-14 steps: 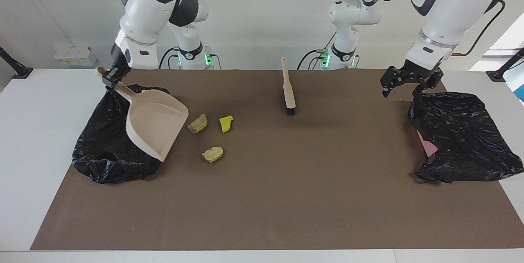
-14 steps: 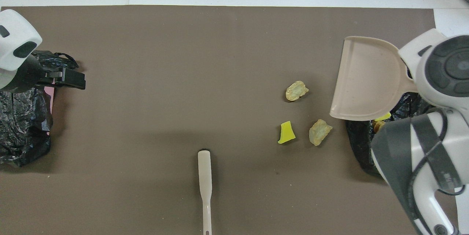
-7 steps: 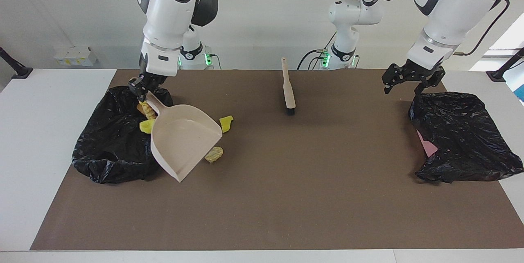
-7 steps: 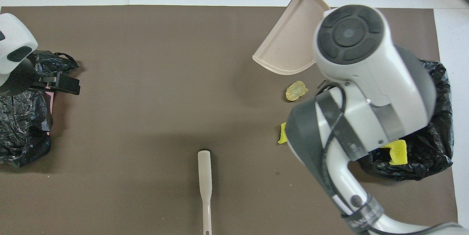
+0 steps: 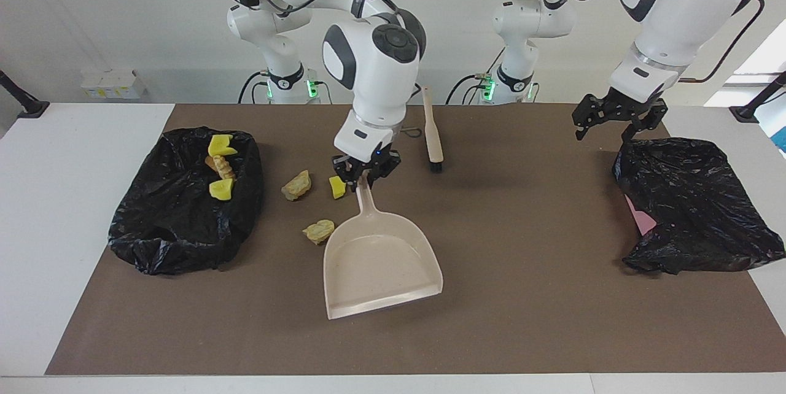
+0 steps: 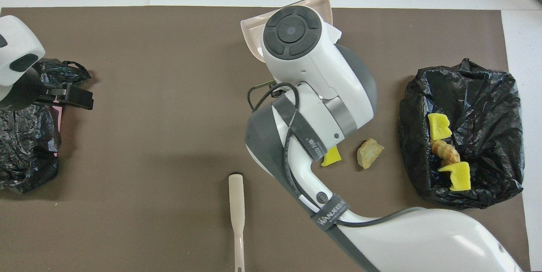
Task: Sweep and dump trash in bin
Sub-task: 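Bring the empty dustpan back to the table center with the right gripper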
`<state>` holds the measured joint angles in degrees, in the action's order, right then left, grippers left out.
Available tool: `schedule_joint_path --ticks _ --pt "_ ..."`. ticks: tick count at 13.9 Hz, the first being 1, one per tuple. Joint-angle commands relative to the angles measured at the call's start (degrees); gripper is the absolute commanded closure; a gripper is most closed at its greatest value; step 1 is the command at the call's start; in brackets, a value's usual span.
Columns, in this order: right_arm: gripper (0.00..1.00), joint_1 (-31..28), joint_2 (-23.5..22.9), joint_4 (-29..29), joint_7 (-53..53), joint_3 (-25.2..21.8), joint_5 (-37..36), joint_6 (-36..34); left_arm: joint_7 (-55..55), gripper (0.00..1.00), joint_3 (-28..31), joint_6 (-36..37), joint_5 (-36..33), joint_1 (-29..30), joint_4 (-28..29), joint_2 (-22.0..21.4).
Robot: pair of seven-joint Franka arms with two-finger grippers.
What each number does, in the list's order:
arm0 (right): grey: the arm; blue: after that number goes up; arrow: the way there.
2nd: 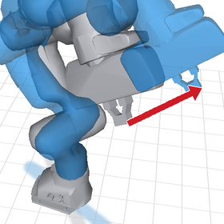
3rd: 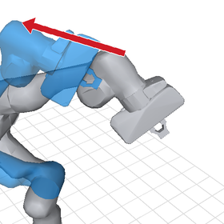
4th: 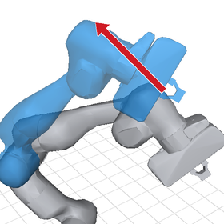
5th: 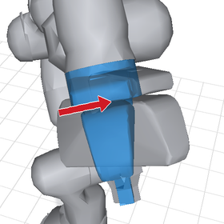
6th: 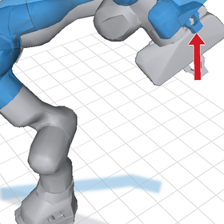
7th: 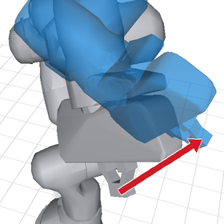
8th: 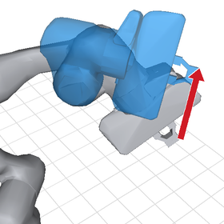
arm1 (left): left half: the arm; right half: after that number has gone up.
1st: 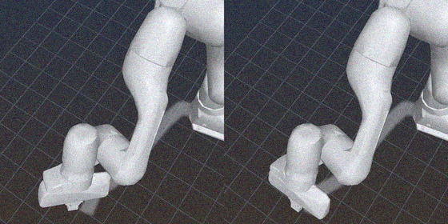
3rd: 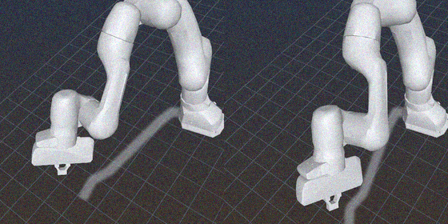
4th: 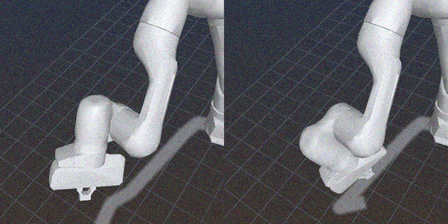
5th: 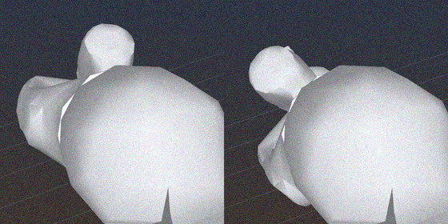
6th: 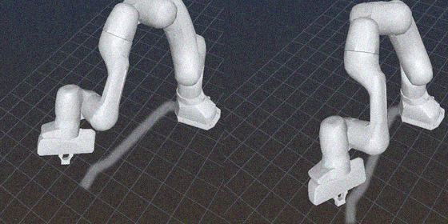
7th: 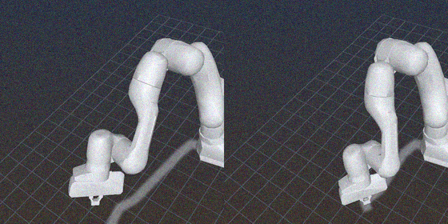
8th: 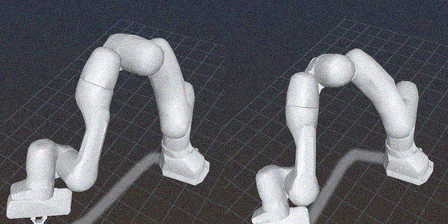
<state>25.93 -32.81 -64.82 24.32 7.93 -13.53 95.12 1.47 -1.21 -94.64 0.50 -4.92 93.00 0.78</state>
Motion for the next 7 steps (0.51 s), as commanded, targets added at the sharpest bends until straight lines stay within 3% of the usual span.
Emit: schedule_joint_path --ticks 1,7 --pt "1.0 3.41 -5.84 5.05 7.73 -0.19 1.93 1.9 0.2 0.0 0.51 0.42 -0.94 0.96 -0.89 0.01" --pt "1.0 7.2 -9.72 5.14 15.83 -0.11 8.96 9.2 0.2 0.0 0.51 0.51 -1.02 0.96 -0.8 0.01"
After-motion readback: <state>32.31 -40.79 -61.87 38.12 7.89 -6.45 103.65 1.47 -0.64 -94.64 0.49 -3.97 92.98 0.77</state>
